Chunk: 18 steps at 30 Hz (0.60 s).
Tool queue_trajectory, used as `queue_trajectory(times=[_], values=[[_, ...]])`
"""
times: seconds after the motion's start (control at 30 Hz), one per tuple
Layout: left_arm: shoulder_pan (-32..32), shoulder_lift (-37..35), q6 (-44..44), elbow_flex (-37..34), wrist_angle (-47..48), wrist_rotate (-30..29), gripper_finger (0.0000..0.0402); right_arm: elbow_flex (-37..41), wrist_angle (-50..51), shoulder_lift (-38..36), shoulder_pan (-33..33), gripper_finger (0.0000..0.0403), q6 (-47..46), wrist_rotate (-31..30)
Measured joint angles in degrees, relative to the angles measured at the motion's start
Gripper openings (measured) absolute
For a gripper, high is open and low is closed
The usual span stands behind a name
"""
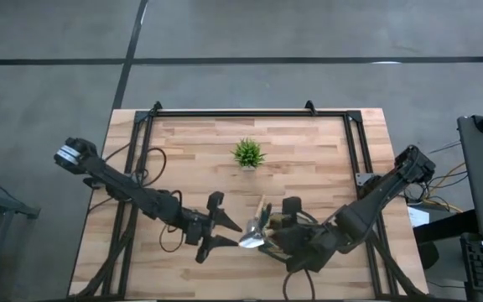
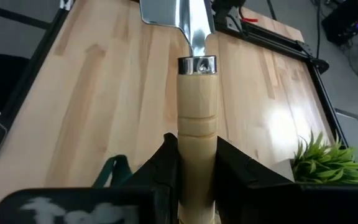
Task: Pick & Place Garden tools in Gardening bag
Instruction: Put the brown trowel into the green gardening bag
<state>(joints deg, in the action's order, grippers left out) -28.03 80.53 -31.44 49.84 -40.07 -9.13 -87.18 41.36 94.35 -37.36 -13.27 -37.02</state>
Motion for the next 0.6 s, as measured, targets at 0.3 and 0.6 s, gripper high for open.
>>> queue_trajectory(times=[0.3,0.6], values=[[0.6,3.6,0.8,1.2,-5.7,-0.2,0.0181,0.0,-0.3,0.0,2.2,0.0054,-0.1,-0.1],[2.1,6.4,1.7,2.5,-5.1,-1.3,0.0105,0.3,-0.5,0.5,2.3,0.0054,-0.1,0.5]])
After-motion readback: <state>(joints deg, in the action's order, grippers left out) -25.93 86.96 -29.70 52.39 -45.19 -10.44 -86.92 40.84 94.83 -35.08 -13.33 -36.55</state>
